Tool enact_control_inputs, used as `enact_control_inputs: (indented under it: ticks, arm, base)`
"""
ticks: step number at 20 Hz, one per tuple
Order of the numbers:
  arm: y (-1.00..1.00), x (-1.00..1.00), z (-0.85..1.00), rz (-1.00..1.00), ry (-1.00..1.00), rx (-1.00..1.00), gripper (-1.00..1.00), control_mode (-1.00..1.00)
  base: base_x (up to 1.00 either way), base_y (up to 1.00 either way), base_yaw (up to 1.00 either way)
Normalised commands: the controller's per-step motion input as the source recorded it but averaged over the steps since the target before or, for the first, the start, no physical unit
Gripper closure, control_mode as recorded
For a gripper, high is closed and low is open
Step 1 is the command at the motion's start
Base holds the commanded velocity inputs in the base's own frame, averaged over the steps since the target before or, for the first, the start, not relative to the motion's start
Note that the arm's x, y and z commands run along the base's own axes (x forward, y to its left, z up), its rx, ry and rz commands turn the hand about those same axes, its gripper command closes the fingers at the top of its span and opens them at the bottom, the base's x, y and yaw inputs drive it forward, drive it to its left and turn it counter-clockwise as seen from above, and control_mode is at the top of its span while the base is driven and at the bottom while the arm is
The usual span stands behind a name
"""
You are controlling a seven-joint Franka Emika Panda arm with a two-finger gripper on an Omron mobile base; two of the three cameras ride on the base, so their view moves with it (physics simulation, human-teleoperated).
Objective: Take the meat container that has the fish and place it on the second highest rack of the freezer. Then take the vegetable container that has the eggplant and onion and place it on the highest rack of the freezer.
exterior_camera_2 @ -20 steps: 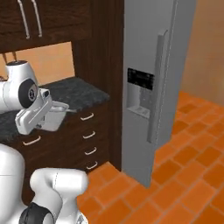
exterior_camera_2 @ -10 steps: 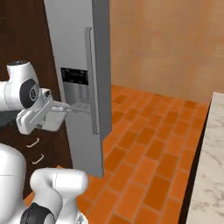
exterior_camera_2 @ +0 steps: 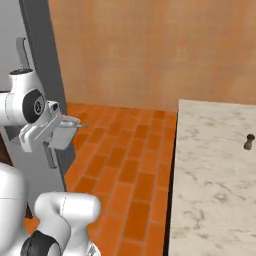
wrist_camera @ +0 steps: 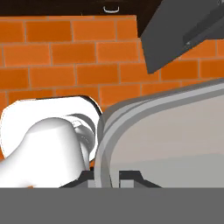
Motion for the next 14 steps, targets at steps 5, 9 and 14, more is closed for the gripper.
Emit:
enact_control_inputs:
  ticks: [5,9,14]
  arm:
    - [0.0,0.0,0.0,0.0,0.0,0.0,1.0,1.0]
    - [0.0,0.0,0.0,0.0,0.0,0.0,1.0,1.0]
    - [0.0,0.0,0.0,0.0,0.0,0.0,1.0,1.0]
  base:
    - [0.87,-0.32,-0.36]
    - [1.0,-0.11,-0.27]
    - [1.0,-0.23,-0.13]
